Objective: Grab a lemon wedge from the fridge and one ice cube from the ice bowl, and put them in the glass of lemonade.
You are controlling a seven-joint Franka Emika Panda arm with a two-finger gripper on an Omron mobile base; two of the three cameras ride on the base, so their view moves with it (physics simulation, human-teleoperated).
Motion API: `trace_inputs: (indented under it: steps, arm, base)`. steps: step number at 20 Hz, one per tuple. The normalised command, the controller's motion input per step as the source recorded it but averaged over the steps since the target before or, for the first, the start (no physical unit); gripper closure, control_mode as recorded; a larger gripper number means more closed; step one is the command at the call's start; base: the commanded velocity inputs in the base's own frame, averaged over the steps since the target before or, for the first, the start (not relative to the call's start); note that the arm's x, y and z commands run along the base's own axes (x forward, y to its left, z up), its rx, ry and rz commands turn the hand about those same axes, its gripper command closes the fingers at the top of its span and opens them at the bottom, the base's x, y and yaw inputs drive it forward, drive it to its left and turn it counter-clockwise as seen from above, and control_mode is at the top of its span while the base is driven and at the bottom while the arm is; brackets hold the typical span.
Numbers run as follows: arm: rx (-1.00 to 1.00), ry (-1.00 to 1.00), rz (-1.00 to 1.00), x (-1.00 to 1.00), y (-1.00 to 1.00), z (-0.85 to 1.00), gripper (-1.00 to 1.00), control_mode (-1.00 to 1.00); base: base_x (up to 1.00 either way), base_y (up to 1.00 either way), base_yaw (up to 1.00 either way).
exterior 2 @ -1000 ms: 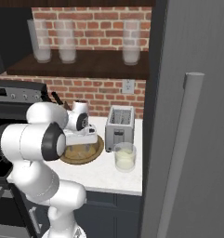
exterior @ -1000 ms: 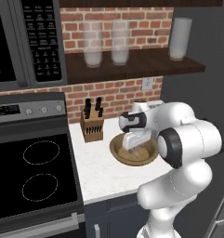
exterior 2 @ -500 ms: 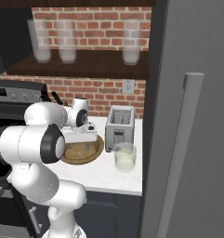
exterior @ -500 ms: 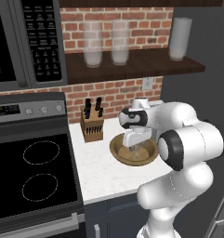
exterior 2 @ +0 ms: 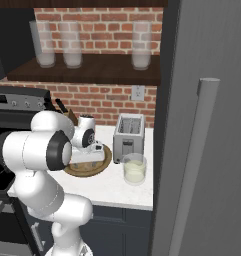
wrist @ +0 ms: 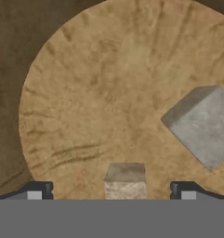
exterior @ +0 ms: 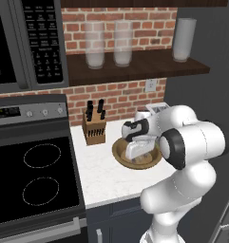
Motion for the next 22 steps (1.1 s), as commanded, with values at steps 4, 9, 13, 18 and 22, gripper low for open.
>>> trace_inputs:
  steps: [4,9,13,18,22]
  arm:
    - [0.0,0.0,0.0,-0.09,0.0,-0.13,-1.0,-1.0]
    - [0.0,-0.04,0.02,0.0,0.0,0.0,-1.0,-1.0]
    - [0.0,-0.03,0.05,0.01,0.0,0.0,-1.0,-1.0]
    - [0.0,0.0,0.05,0.0,0.0,-0.02,-1.0,-1.0]
    - [0.0,0.0,0.03,0.0,0.0,-0.02,-1.0,-1.0]
  base:
    - [0.0,0.0,0.0]
    - [0.0,0.0,0.0]
    - [0.0,0.0,0.0]
    - [0.0,0.0,0.0]
    - [0.0,0.0,0.0]
